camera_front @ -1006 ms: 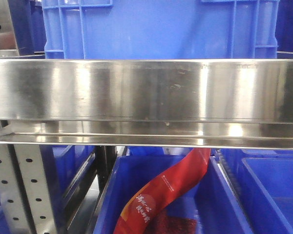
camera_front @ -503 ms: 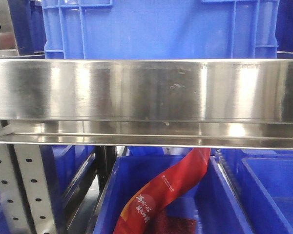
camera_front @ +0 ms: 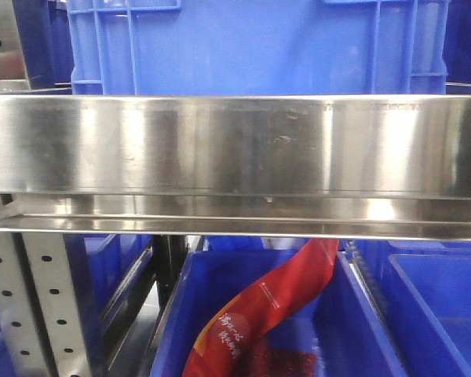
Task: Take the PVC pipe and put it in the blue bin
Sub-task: 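Lower the right gripper into the blue bin and open it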
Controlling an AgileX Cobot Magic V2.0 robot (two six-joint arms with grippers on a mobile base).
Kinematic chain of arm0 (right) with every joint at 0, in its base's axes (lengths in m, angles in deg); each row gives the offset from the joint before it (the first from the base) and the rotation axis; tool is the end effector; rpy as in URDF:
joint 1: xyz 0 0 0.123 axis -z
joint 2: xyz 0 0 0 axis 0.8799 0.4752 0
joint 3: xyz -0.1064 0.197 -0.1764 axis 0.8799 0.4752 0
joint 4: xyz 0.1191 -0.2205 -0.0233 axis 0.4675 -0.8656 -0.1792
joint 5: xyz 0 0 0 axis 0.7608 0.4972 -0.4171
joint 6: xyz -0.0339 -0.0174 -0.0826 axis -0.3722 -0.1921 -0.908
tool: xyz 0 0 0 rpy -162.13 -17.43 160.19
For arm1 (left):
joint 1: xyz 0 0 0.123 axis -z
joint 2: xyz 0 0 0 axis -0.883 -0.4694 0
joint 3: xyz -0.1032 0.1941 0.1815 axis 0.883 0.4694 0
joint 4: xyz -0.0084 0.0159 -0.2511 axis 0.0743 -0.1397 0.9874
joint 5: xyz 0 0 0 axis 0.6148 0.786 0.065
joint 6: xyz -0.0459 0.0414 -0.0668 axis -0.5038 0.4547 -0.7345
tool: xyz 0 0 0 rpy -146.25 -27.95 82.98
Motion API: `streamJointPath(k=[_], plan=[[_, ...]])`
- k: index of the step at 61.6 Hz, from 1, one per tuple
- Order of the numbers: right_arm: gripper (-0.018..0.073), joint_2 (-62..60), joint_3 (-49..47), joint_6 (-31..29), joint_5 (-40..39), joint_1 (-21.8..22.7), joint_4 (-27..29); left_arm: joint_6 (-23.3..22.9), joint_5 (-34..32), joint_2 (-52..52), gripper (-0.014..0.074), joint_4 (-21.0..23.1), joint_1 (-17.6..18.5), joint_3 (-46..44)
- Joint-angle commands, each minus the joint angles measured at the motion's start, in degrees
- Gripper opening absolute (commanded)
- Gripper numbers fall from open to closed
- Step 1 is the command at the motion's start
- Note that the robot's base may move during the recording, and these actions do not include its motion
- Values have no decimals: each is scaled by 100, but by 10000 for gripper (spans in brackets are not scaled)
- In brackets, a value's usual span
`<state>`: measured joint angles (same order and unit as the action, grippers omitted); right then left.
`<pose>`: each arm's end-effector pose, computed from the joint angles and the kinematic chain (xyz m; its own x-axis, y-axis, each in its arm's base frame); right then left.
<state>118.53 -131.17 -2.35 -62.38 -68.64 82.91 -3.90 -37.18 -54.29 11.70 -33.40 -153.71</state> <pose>0.2831 0.0598 0.4240 -0.2238 0.2027 -0.9533 -0.3410 0.9000 0.2715 0.3179 -0.1703 0.4350 0.1339 0.1637 -0.9774 0.4343 0.8768 0.2063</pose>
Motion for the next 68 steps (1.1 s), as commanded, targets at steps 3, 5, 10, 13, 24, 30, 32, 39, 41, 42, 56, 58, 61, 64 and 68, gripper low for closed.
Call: streamJointPath(k=[3, 5, 10, 13, 24, 30, 32, 39, 41, 42, 56, 58, 61, 64, 68], plan=[[-169, 86, -85, -42, -212, -7, 52, 12, -305, -58, -111, -36, 33, -78], [-169, 108, -85, -42, -229, -7, 52, 12, -315, -57, -111, -36, 33, -78], [-169, 148, -100, -42, -250, -7, 55, 12, -339, -92, -111, -36, 33, -81], [-169, 174, -134, -42, -250, -19, 55, 12, -385, -104, -111, -36, 33, -81], [-169, 295, -301, -43, -517, -273, 55, 12, -490, -125, -111, -36, 33, -81], [-169, 472, -413, -55, -509, -340, -28, 12, -600, -125, -111, -36, 33, -81], [-169, 528, -441, -55, -484, -340, -30, 12, -607, -125, -111, -50, 33, -81], [-169, 649, -444, -55, -485, -340, -30, 12, -607, -125, -111, -88, -20, -81], [-169, 652, -444, -55, -485, -340, -30, 12, -620, -125, -111, -88, -45, -81], [-169, 652, -444, -55, -485, -340, -30, 12, -620, -125, -111, -88, -45, -81], [-169, 716, -453, -55, -670, -374, -30, 12, -707, -264, -111, -88, -125, -91], [-169, 728, -453, -55, -706, -402, -38, 12, -707, -296, -111, -88, -125, -91], [-169, 754, -457, -55, -736, -414, -53, 12, -707, -349, -111, -88, -125, -119], [-169, 819, -487, -55, -721, -413, -53, 12, -693, -406, -111, -88, -125, -154], [-169, 870, -502, -55, -721, -413, -53, 12, -703, -470, -111, -88, -125, -204]])
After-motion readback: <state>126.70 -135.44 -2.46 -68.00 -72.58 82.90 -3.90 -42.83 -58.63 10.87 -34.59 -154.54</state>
